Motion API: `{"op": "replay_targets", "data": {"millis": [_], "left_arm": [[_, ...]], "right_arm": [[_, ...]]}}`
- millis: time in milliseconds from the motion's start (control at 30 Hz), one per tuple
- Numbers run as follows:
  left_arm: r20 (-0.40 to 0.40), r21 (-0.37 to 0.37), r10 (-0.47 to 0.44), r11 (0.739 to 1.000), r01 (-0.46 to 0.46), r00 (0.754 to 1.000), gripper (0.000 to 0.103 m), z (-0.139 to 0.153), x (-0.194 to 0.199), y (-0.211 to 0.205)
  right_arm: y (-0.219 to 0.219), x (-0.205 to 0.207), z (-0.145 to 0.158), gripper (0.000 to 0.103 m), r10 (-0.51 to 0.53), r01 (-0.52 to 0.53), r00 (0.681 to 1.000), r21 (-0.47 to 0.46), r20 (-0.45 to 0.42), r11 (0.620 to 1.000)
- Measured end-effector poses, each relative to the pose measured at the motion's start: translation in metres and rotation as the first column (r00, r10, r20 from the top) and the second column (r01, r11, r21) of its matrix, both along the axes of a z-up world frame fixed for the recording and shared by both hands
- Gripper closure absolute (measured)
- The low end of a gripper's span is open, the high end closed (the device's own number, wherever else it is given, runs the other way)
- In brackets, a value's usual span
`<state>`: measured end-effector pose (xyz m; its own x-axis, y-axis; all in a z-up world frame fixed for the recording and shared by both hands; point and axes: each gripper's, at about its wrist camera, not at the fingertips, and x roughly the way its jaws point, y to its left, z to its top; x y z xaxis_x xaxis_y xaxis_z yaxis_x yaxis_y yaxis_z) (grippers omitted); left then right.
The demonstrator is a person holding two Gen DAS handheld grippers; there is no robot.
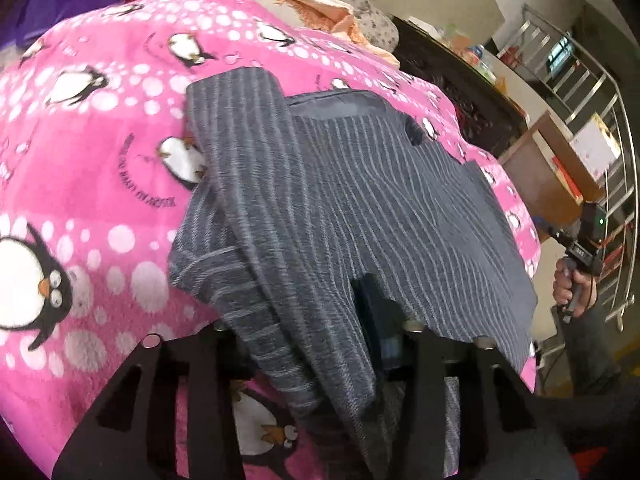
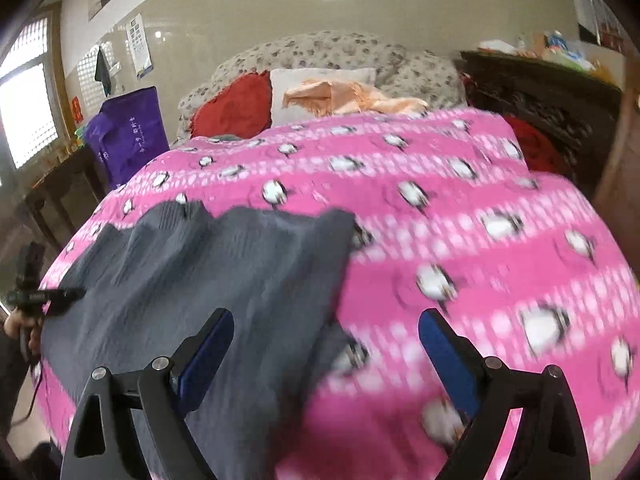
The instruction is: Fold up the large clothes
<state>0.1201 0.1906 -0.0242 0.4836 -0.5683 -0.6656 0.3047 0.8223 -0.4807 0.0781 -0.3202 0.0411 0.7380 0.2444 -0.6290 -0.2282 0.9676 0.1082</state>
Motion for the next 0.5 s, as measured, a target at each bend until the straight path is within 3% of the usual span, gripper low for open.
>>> {"op": "replay_targets", "data": {"millis": [133, 233, 267, 300, 367, 500], "left_arm": [[0.018, 0.005, -0.072, 0.997, 0.072, 0.997, 0.029, 0.003, 0.004, -0.01], [0.009, 0.016, -0.082, 0.997, 0.081, 0.997, 0.028, 0.006, 0.012, -0.016], [0.01, 0.015, -0.069, 0.998, 0.069, 0.998, 0.033, 0.008, 0.013, -0.017], [0.012, 0.012, -0.06, 0.998, 0.06, 0.998, 0.055, 0.01, 0.012, -0.018], [0.028, 0.053, -0.037, 0.998, 0.036, 0.999, 0.084, 0.017, 0.006, -0.022], [0.05, 0.09, 0.062, 0.994, -0.066, 0.997, 0.089, 0.04, -0.012, -0.038]], "right_arm": [[-0.013, -0.034, -0.024, 0.011, 0.017, -0.016, 0.999, -0.034, 0.029, 0.999], [-0.013, -0.041, -0.042, 0.011, 0.03, -0.028, 0.999, -0.044, 0.034, 0.999], [-0.013, -0.04, -0.047, 0.011, 0.022, -0.02, 0.999, -0.05, 0.038, 0.999], [-0.013, -0.039, -0.053, 0.011, 0.01, -0.007, 0.999, -0.063, 0.045, 0.998], [-0.013, -0.033, -0.065, 0.011, -0.021, 0.023, 1.0, -0.073, 0.02, 0.997], [-0.017, -0.019, -0.092, 0.01, -0.066, 0.059, 0.993, -0.078, -0.095, 0.995]]}}
